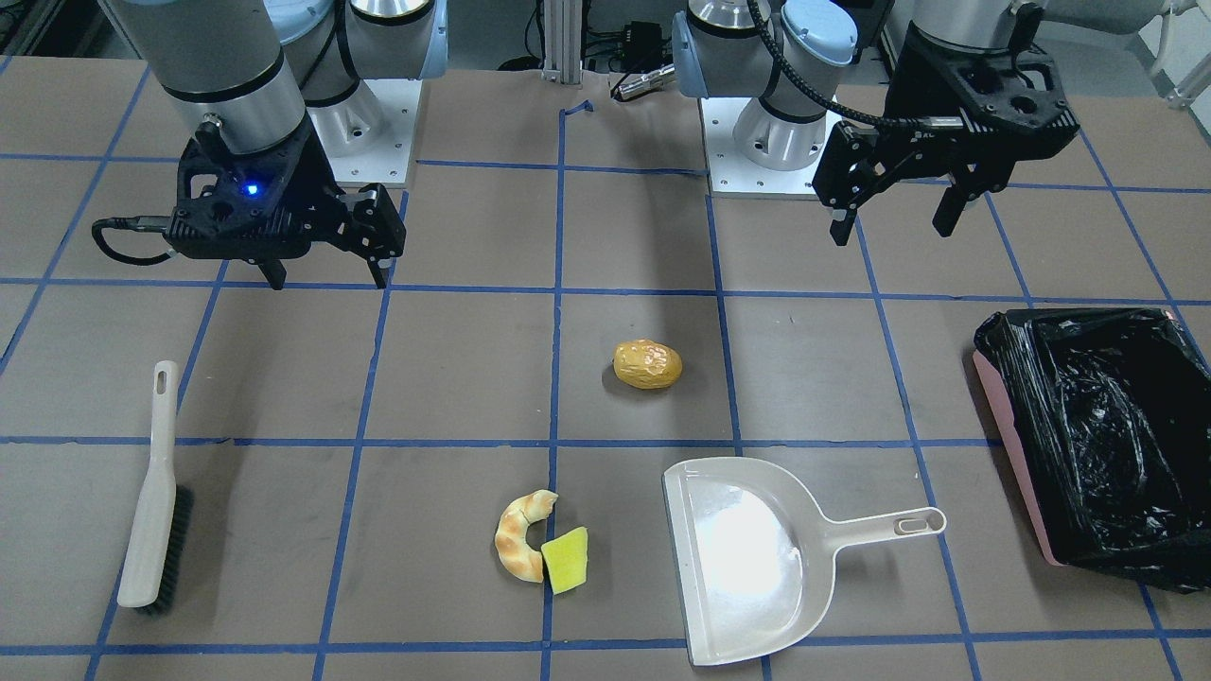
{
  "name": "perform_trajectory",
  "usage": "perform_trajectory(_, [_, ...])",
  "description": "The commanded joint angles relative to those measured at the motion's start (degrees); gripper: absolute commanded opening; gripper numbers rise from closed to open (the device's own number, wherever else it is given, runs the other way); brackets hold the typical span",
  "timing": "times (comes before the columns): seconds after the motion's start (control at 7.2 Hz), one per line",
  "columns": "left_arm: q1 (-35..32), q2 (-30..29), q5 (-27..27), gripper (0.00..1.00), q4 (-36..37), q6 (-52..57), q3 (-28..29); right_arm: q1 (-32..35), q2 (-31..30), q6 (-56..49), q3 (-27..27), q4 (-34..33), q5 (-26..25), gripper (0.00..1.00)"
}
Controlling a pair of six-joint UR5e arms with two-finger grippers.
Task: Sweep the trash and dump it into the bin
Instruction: 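Reach the left gripper to the dustpan handle while the right reaches the brush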
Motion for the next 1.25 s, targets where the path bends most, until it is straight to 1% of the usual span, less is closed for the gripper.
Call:
perform_trajectory(0.0, [-0.1,0.2,-1.0,1.0,0.7,0.5,-0.2,0.0,-0.3,0.0,0.2,-0.1,0.0,1.0])
perform_trajectory(0.14, [0.3,0.2,-3.9,1.0,0.1,1.3,-0.1,0.0,0.0,0.0,0.2,-0.3,-0.6,1.0])
perform_trajectory(0.28, [2.0,-0.8,-6.9,1.0,0.1,11.0,-0.1,-0.4,0.4,-0.6,0.2,-0.4,-0.8,1.0])
perform_trajectory(0.42, [5.5,-1.9,-8.4,1.0,0.1,19.1,-0.3,-1.1,0.4,-1.4,0.2,-0.7,-0.7,1.0])
perform_trajectory(0.56, [7.2,-3.8,-9.0,1.0,0.9,32.9,-0.6,-3.0,0.4,-1.6,0.3,0.1,-1.0,1.0])
perform_trajectory(0.69, [7.2,-5.8,-8.7,1.0,0.9,46.4,-0.7,-5.2,0.4,-2.6,0.4,0.5,-1.2,1.0])
perform_trajectory(0.83, [7.2,-8.3,-8.6,1.0,1.4,55.1,-0.5,-6.7,0.4,-7.4,0.5,0.3,-1.7,1.0])
perform_trajectory(0.97, [7.5,-10.4,-8.5,1.0,2.2,64.5,-0.6,-9.1,0.4,-13.4,0.5,0.0,-4.0,1.0])
perform_trajectory(1.11, [7.9,-12.4,-7.6,1.0,2.3,70.4,-0.5,-13.1,0.4,-19.8,0.6,0.1,-4.1,1.0])
